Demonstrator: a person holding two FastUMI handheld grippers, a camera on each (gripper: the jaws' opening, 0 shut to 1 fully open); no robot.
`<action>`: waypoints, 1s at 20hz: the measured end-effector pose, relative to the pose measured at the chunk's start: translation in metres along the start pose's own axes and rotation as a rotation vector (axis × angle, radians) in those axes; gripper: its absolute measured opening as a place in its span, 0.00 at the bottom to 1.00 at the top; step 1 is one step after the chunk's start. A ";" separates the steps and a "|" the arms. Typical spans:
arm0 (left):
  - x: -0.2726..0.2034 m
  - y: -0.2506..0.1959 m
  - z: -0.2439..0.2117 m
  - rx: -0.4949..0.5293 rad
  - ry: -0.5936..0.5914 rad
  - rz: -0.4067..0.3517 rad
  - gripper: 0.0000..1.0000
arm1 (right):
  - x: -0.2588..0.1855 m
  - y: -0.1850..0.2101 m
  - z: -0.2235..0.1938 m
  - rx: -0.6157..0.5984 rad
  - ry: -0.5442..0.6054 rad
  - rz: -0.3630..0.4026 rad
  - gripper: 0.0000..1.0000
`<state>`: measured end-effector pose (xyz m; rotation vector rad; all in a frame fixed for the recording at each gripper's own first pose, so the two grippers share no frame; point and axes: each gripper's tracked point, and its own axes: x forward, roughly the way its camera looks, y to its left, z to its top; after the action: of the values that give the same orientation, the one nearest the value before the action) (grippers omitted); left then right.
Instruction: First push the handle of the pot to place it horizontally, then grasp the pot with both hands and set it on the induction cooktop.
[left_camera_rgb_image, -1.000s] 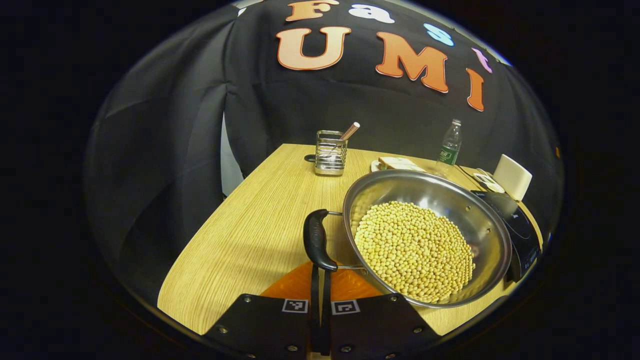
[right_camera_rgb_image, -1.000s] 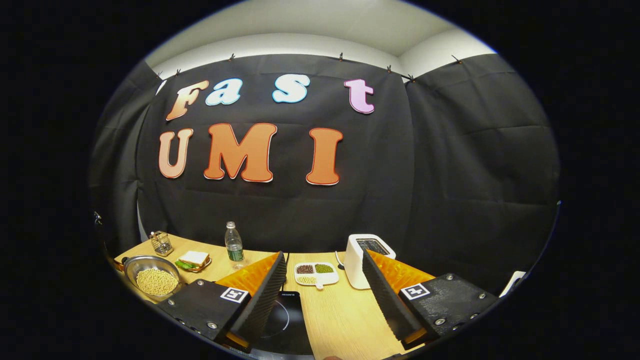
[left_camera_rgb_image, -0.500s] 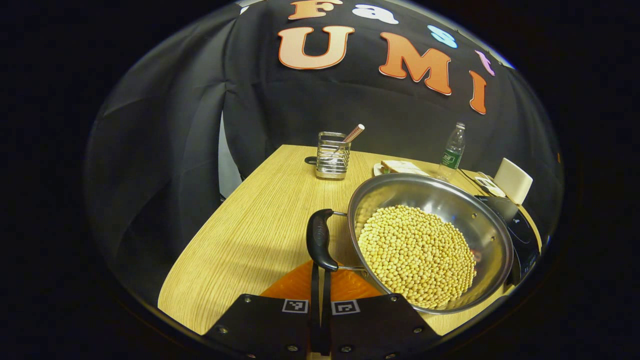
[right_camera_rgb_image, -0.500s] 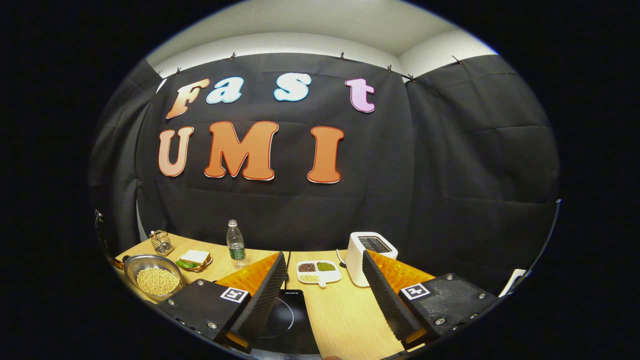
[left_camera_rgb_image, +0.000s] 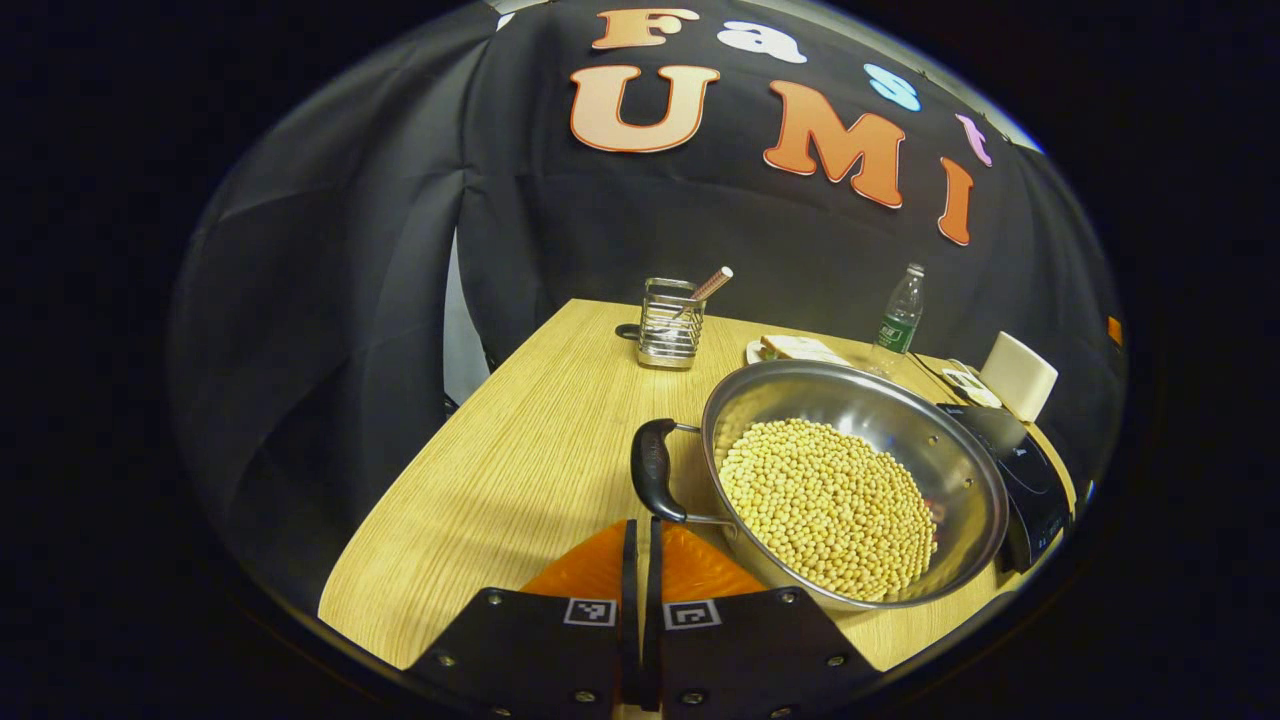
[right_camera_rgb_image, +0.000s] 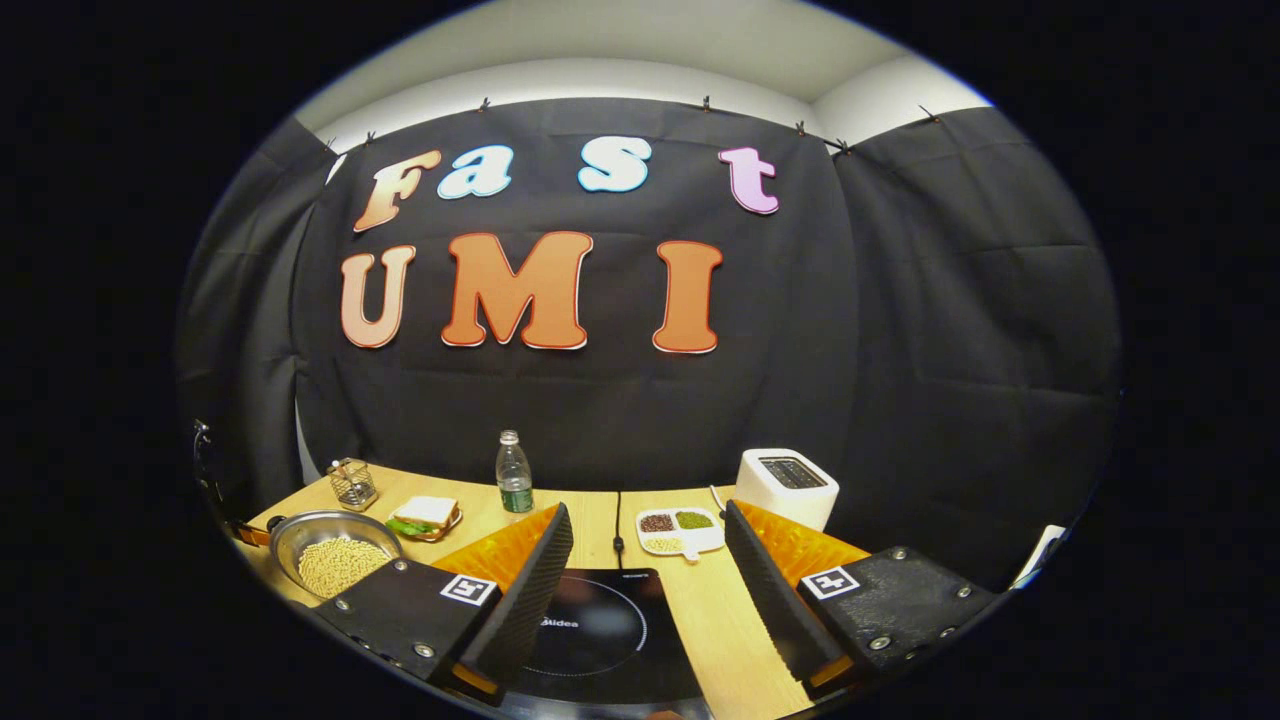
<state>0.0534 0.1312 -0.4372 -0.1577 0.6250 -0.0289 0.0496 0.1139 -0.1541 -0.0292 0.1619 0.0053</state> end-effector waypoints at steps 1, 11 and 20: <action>-0.005 0.002 0.006 0.002 -0.022 0.007 0.02 | 0.000 0.009 -0.001 0.001 -0.003 0.007 0.95; -0.022 -0.025 0.054 -0.005 -0.167 -0.066 0.36 | 0.010 0.143 -0.056 0.083 0.107 0.163 0.95; 0.017 -0.019 0.050 0.033 -0.129 -0.028 0.87 | 0.045 0.232 -0.145 0.058 0.286 0.198 0.96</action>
<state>0.0972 0.1180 -0.4043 -0.1350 0.4937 -0.0554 0.0688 0.3413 -0.3106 0.0444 0.4501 0.1944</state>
